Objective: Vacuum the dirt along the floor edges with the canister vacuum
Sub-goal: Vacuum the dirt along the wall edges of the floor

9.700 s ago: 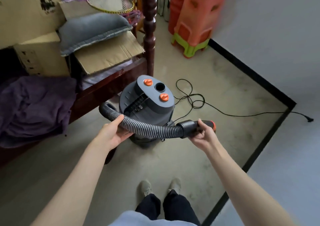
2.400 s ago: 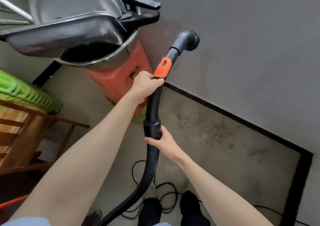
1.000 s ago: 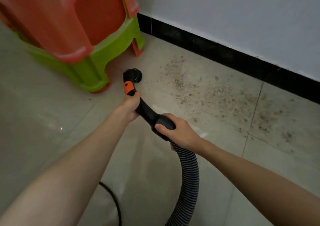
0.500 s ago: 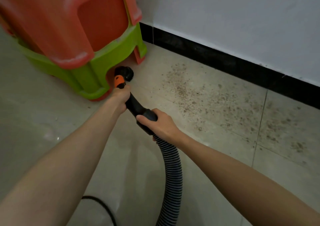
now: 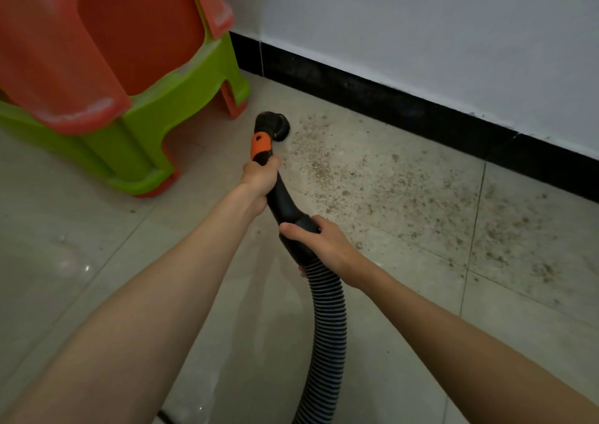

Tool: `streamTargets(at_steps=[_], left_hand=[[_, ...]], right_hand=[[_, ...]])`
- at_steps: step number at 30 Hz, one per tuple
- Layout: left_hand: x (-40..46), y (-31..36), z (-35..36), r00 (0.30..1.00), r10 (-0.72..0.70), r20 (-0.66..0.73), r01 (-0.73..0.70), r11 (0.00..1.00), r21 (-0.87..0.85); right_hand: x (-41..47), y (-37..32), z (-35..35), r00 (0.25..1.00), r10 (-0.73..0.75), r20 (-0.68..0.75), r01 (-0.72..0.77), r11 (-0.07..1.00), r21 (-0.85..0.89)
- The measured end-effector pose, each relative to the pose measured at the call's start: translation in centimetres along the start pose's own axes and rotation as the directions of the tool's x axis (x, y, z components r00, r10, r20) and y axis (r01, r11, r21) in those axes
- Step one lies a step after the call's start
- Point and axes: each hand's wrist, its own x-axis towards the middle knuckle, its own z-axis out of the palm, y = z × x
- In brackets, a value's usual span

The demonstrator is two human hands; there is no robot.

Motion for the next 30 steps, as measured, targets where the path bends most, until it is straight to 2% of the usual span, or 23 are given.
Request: streamTargets(at_steps=[3,6,11,15,23,27,30], left_hand=[[0.7,-0.2,-0.1,0.999,0.014,-0.035,-0.014,1.0,-0.011],[2.0,-0.5,-0.6,0.999,0.014,-0.039,-0.015,1.0,-0.026],[4.3,0.8,0.0,1.0,0.03,-0.003,-0.03,0.999,0.024],[6.2,2.6,1.6,0.999,0.047,0.016,-0.048,0.996,0.078],[7.4,3.1,5.5,0.992,0.122,0.039,-0.127,0.979,0.157],[5.9,3.2,7.2,0.99,0.092,0.111,-0.106,0.986,0.129],[4.4,2.9,8.8,0.99,0.083,0.114,-0.096,0.989,0.113]], right_hand=[[0.1,-0.2,-0.1,0.992,0.037,0.117,-0.055,0.987,0.15],[0.7,0.2,0.1,0.988,0.027,0.149,-0.056,0.98,0.193],[2.9,0.0,0.7,0.999,-0.045,0.016,0.042,0.982,0.183],[5.1,-1.0,0.1,0.994,-0.047,-0.1,0.067,0.976,0.205],[6.2,-0.8,-3.0,0.989,-0.034,-0.145,0.065,0.975,0.214],[5.4,-0.2,-4.1,0.986,0.01,-0.167,0.029,0.972,0.232],[4.2,0.4,-5.0,0.981,0.03,-0.192,0.024,0.962,0.27]])
